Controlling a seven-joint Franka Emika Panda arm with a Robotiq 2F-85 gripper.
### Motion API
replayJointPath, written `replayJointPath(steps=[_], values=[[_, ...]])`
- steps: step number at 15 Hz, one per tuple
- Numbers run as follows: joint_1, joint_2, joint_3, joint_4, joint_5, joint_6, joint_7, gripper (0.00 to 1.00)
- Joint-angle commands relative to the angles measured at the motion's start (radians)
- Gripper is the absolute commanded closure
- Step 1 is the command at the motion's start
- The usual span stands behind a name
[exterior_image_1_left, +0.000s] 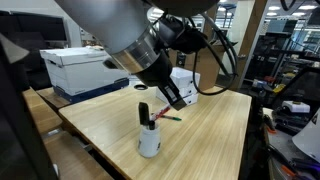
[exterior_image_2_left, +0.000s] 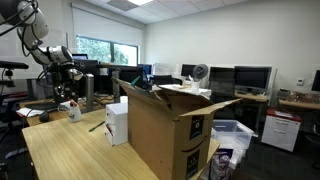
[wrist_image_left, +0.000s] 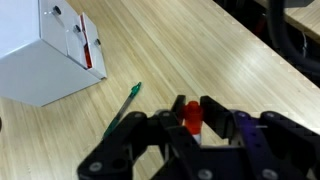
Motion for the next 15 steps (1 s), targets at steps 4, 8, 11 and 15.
replayJointPath(steps=[4,8,11,15], values=[[0.002,0.009,-0.007,0.021,-0.005,-0.048,-0.031,0.87],[0.024,0.036,-0.001,0.056,-0.005,-0.093,-0.019,0.88],[0.039,0.068,-0.003,0.094,-0.006,-0.121,-0.023,0.88],[0.060,0.113,-0.012,0.143,-0.009,-0.155,-0.030,0.88]])
